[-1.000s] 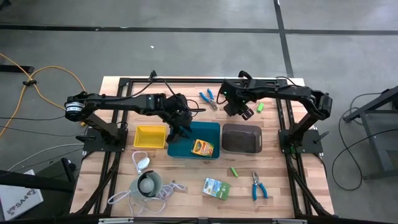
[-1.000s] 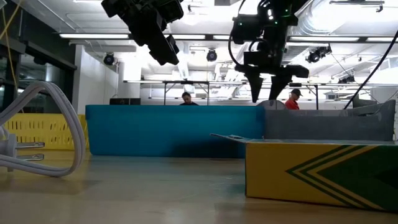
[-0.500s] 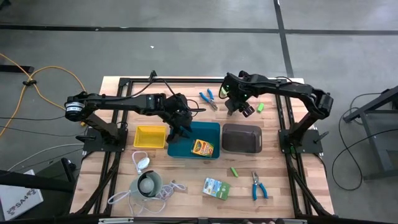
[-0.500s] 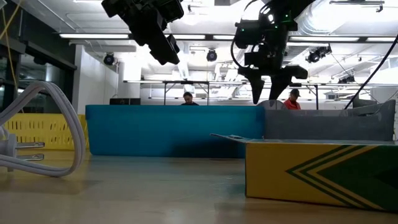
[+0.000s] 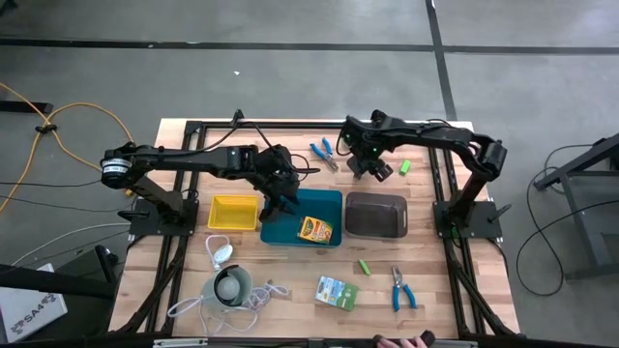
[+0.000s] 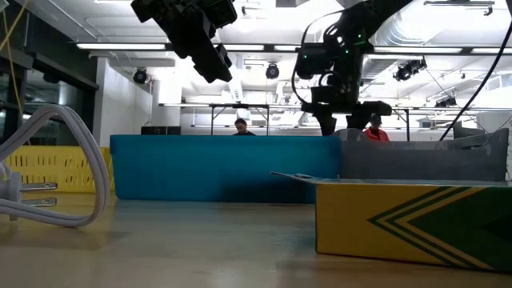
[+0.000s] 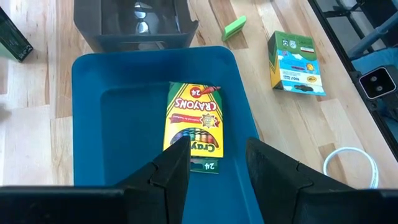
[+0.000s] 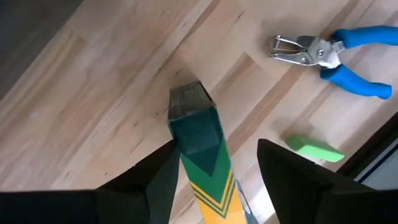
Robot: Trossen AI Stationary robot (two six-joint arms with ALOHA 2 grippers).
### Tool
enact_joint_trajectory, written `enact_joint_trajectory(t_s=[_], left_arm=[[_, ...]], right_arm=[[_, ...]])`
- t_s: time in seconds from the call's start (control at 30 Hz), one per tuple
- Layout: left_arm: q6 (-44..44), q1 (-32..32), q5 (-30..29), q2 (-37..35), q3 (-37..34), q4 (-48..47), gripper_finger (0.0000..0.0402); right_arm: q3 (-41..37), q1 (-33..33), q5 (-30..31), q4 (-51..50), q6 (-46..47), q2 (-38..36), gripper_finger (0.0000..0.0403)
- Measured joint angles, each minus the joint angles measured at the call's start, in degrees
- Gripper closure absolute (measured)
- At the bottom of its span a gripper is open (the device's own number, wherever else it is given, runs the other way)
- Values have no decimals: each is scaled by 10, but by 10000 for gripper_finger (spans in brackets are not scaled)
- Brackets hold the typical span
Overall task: Pick & Place School Supplies
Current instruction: Put the yellow box of crayons into the blue bin
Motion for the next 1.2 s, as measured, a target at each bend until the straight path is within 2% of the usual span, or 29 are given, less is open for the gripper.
enact_joint_trajectory(t_s=[0.23,0.6,0.9,1.2], left_arm=[[0,0,0,0,0,0,252],[0,0,0,0,0,1,252],[0,0,0,0,0,1,252],[2,0,0,0,0,1,252]], right_arm=[[0,-16,-29,-12,0,7,195],[1,-25,-31,-11,-2,16,195],[1,-23,-17,16,-1,16,195],[-1,-2,38,3,3,7,195]])
